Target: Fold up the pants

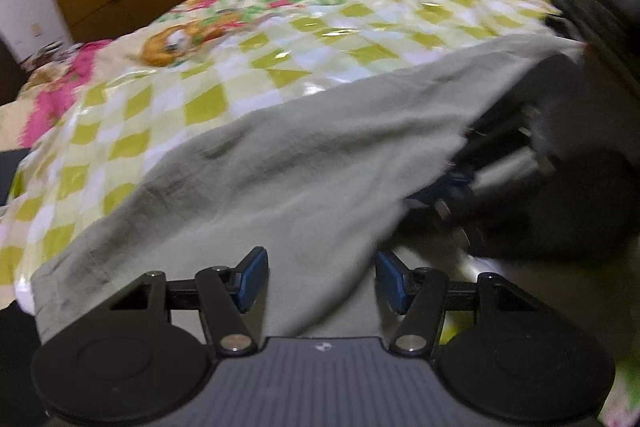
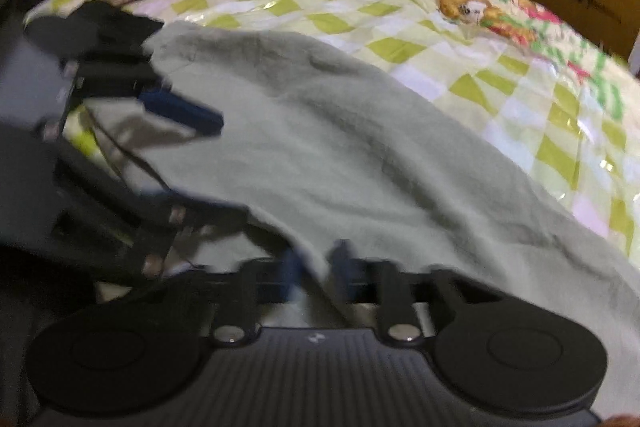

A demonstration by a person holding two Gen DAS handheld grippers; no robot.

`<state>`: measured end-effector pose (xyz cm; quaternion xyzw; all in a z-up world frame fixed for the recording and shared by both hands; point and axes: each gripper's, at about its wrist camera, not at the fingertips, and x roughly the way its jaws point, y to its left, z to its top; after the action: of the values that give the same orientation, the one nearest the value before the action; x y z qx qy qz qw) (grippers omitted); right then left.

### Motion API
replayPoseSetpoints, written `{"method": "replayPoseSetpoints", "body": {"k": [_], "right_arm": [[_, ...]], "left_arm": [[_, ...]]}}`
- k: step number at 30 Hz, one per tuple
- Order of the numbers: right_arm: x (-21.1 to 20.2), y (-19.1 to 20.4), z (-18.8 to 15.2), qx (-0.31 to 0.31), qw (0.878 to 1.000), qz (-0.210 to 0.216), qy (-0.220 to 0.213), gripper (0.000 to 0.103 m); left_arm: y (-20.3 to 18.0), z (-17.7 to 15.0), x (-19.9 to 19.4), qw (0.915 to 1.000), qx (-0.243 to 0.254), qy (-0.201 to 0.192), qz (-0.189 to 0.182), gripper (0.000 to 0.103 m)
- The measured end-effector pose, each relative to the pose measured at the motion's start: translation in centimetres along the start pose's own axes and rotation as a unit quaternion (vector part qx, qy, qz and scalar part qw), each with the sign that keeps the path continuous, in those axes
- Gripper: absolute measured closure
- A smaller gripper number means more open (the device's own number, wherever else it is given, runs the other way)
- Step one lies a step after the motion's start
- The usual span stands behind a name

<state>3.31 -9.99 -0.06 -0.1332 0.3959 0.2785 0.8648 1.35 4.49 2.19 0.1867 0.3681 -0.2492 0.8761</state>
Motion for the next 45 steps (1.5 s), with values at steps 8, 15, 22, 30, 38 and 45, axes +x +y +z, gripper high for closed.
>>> {"method": "replayPoseSetpoints", "body": {"k": [8, 15, 22, 30, 38, 45], "right_arm": [[-2.1, -0.2, -0.2, 0.052, 0.998, 0.041, 0.002, 0.097], [-0.8, -0.5, -1.5, 0.065, 0.996, 0.052, 0.027, 0.096], [-4.2, -1.4, -0.6, 0.091, 0.992, 0.084, 0.016, 0.091], [-1.7, -9.6, 5.9, 0.145, 0.984, 0.084, -0.067, 0.06], [7.8, -17.4, 6.9, 0.245, 0.925, 0.289, 0.014, 0.058], [7.5, -13.8, 5.8, 0.202, 0.881, 0.421, 0.079, 0.057]], "left_arm": [[-1.0, -0.4, 1.1, 0.9996, 0.007, 0.025, -0.004, 0.062], [-1.3, -1.1, 1.1, 0.9976, 0.035, 0.057, -0.017, 0.067], [0.5, -1.3, -1.2, 0.9937, -0.01, 0.08, -0.077, 0.067], [3.5, 1.7, -0.2, 0.9964, -0.073, -0.014, -0.041, 0.057], [3.2, -1.6, 2.9, 0.995, -0.088, 0.026, -0.039, 0.053], [3.2, -2.4, 2.4, 0.9933, -0.103, 0.038, -0.036, 0.053]]}}
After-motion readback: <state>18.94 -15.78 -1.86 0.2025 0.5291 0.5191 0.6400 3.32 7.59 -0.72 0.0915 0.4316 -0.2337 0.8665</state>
